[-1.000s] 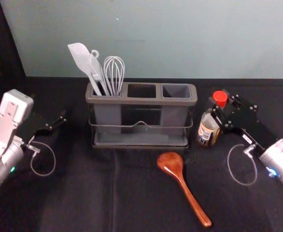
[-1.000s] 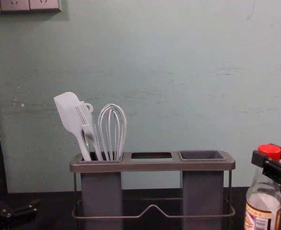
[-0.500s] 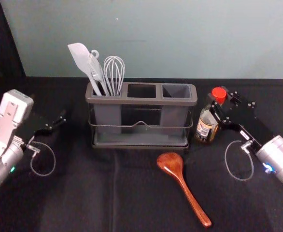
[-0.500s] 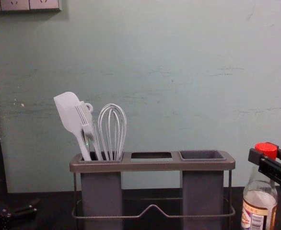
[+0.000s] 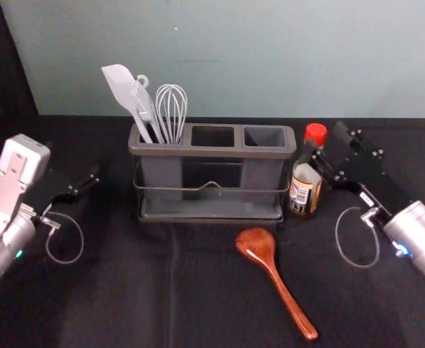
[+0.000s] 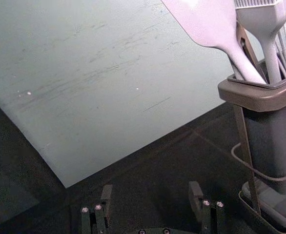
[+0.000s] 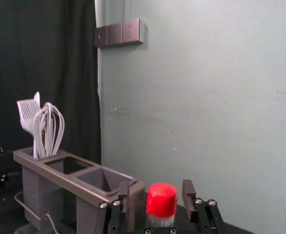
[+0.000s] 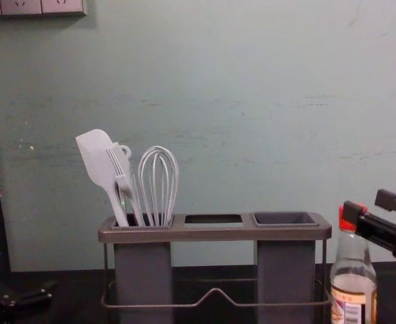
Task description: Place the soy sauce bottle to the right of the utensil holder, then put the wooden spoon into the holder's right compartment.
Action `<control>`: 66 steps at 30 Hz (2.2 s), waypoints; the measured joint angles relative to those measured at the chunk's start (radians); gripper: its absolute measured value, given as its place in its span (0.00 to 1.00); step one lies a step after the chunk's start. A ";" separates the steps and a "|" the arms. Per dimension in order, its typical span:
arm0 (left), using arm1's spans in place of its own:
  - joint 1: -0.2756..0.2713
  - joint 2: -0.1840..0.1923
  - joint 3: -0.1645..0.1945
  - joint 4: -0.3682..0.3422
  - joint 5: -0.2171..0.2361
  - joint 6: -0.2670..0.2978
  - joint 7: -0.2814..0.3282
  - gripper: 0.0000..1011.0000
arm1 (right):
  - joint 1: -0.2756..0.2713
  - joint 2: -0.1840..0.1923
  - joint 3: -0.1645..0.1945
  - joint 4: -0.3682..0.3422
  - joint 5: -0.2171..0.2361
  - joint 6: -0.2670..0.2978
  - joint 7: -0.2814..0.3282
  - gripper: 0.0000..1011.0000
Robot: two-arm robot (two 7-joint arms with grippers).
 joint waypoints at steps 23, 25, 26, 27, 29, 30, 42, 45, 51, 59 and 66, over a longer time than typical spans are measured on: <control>0.000 0.000 0.000 0.000 0.000 0.000 0.000 0.99 | -0.139 0.017 0.045 -0.234 -0.055 0.056 -0.086 0.99; 0.000 0.000 0.000 0.000 0.000 0.000 0.000 0.99 | -0.156 0.019 0.043 -0.259 -0.062 0.076 -0.094 0.99; 0.000 0.000 0.000 0.000 0.000 0.000 0.000 0.99 | -0.163 0.020 0.042 -0.268 -0.064 0.083 -0.096 0.99; 0.000 0.000 0.000 0.000 0.000 0.000 0.000 0.99 | -0.168 0.020 0.041 -0.275 -0.066 0.087 -0.100 0.99; 0.000 0.000 0.000 0.000 0.000 0.000 0.000 0.99 | -0.188 0.021 0.035 -0.300 -0.079 0.109 -0.110 0.99; 0.000 0.000 0.000 0.000 0.000 0.000 0.000 0.99 | -0.195 0.022 0.033 -0.308 -0.084 0.118 -0.115 0.99; 0.000 0.000 0.000 0.000 0.000 0.000 0.000 0.99 | -0.278 0.020 -0.025 -0.377 -0.131 0.175 -0.134 0.99; 0.000 0.000 0.000 0.000 0.000 0.000 0.000 0.99 | -0.284 0.009 -0.046 -0.367 -0.135 0.179 -0.133 0.99; 0.000 0.000 0.000 0.000 0.000 0.000 0.000 0.99 | -0.279 -0.008 -0.076 -0.328 -0.150 0.168 -0.133 0.99; 0.000 0.000 0.000 0.000 0.000 0.000 0.000 0.99 | -0.279 -0.008 -0.076 -0.327 -0.151 0.165 -0.133 0.99; 0.000 0.000 0.000 0.000 0.000 0.000 0.000 0.99 | -0.279 -0.007 -0.074 -0.330 -0.148 0.167 -0.133 0.99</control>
